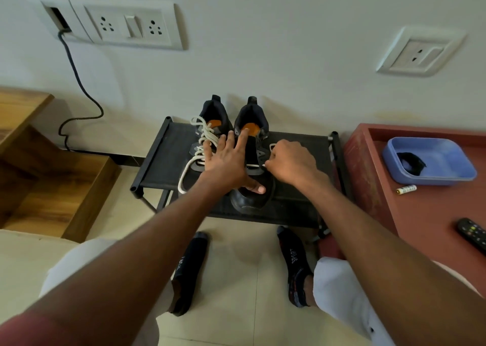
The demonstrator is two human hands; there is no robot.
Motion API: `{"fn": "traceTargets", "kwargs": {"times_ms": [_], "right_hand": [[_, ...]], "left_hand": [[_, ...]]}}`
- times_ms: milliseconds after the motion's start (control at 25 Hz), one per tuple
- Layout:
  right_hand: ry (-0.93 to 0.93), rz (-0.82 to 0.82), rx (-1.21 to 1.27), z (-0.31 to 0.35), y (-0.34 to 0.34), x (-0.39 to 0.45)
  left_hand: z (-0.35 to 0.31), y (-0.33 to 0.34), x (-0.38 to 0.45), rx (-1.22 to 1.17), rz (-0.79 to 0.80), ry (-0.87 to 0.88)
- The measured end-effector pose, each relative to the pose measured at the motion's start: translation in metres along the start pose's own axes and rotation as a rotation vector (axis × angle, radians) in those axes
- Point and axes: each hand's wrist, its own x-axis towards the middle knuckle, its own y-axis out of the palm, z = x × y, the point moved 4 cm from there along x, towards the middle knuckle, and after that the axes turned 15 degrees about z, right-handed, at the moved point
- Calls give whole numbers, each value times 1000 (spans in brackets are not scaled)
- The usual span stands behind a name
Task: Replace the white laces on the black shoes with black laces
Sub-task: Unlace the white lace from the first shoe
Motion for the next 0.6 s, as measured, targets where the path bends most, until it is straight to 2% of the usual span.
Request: {"fn": "traceTargets", "kwargs": {"times_ms": [40,160,240,320,400,440,480,520,600], "right_hand": [[20,36,76,-1,-3,0],[89,151,539,-9,-11,-4],[74,135,837,-13,-23,-12],[-73,58,1266,-16,-46,-24],[-372,-58,1793,-22,-81,-36],[-525,-108,1912,-23,-96,-43],[-608,-156,1861,-22,-105,-48],[-603,-215,1652,-21,-105,-51],[-463,-279,962,-13,-87,-47]], "left_hand": [[2,0,0,2,-8,-1],[6,2,0,-3,-18,7],[10,1,1,-7,-27,13],[12,1,2,-14,-23,24],[12,2,2,-15,-19,32],[11,2,3,-12,-23,33],[11,2,3,-6,-24,30],[10,2,4,2,-21,28],[7,1,5,17,-4,24]]}}
